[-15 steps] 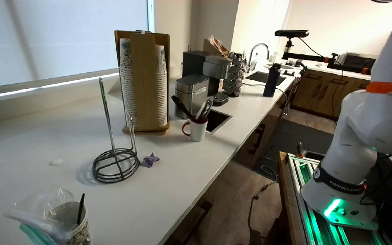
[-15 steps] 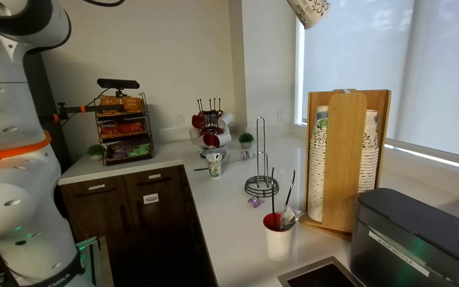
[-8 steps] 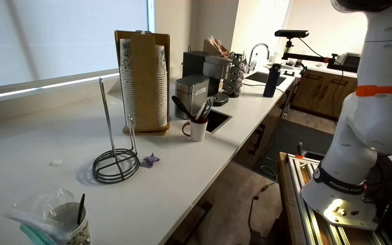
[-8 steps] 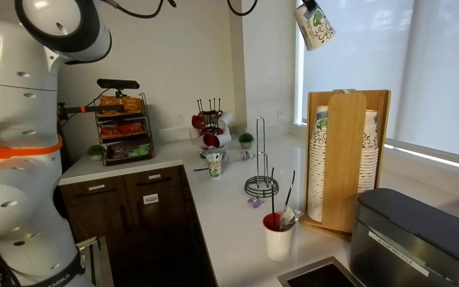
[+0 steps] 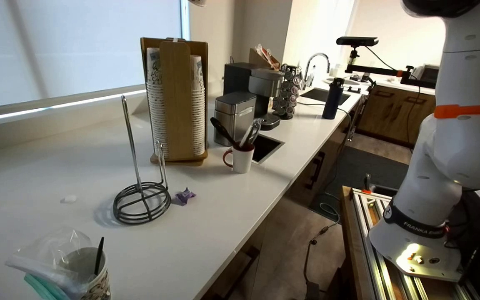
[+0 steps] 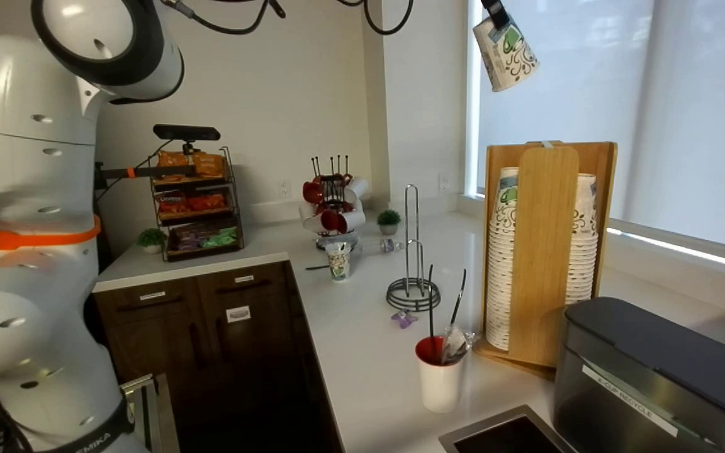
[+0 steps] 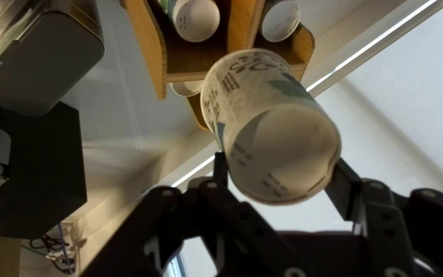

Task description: Put the cup on the left, on one of the stacks

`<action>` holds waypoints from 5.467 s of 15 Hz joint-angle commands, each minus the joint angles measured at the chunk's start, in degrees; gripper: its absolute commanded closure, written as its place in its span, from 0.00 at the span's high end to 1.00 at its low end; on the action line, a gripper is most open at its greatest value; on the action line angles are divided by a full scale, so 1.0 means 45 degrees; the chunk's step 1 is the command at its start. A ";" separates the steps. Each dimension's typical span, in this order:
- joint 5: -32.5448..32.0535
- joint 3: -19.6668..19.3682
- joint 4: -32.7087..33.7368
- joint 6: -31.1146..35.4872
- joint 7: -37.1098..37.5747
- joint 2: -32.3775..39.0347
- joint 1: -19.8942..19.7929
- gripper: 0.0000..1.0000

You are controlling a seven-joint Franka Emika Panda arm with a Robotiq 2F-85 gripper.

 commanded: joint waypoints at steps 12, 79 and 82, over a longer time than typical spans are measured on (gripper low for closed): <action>0.1768 0.0017 0.1466 -0.2067 0.1678 0.2276 -0.0873 0.38; 0.1734 0.0070 0.1359 -0.3779 0.0426 0.3841 -0.1849 1.00; 0.1702 0.0275 0.1324 -0.4765 0.0076 0.3297 -0.1635 1.00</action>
